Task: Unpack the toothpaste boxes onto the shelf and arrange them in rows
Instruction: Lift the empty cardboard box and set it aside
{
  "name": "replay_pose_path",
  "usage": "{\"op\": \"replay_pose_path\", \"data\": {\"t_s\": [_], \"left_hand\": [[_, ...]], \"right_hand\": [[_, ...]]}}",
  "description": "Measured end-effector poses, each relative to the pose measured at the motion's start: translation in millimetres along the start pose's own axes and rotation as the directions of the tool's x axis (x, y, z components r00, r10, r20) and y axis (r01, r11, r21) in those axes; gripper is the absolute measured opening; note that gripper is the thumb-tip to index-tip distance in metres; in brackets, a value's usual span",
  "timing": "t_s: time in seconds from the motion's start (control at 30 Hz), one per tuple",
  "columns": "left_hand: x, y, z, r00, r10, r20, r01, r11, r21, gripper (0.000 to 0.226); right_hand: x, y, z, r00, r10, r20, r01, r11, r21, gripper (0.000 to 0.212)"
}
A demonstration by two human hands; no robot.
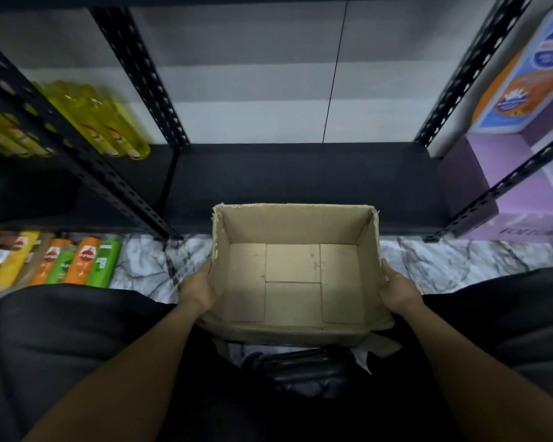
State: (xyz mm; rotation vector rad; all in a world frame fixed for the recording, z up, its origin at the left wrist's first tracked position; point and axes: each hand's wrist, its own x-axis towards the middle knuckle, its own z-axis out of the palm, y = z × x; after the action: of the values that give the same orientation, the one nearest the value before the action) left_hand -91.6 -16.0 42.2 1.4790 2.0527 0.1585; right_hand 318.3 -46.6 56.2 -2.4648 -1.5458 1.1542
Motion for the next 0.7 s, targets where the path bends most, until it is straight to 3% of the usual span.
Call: {"op": "replay_pose_path", "data": {"t_s": [0.1, 0.3, 0.4, 0.5, 0.7], "left_hand": [[-6.9, 9.3, -10.2, 1.0, 0.021, -0.022, -0.023, 0.995, -0.098, 0.05], [0.9, 32.6, -56.2, 0.978, 0.167, -0.125, -0.175, 0.983, -0.062, 0.049], [7.3, 54.6, -87.2, 0.958, 0.225, -0.179, -0.245, 0.965, -0.096, 0.045], [7.3, 83.7, -112.7, 0.966, 0.213, -0.145, -0.241, 0.946, -0.215, 0.04], [-11.2, 172.0, -155.2, 0.933, 0.353, -0.073, -0.348, 0.833, -0.43, 0.04]], "right_hand": [[-4.2, -7.2, -12.3, 0.998, -0.016, -0.057, 0.015, 1.0, -0.017, 0.068], [-26.0, -28.8, -54.7, 0.954, -0.123, -0.273, 0.078, 0.983, -0.169, 0.059], [-39.4, -34.0, -88.8, 0.896, -0.138, -0.421, 0.135, 0.99, -0.037, 0.051], [-59.3, -36.1, -128.0, 0.846, -0.101, -0.523, 0.196, 0.972, 0.129, 0.041], [-112.5, -24.4, -214.5, 0.75, -0.075, -0.657, 0.187, 0.977, 0.102, 0.039]]}}
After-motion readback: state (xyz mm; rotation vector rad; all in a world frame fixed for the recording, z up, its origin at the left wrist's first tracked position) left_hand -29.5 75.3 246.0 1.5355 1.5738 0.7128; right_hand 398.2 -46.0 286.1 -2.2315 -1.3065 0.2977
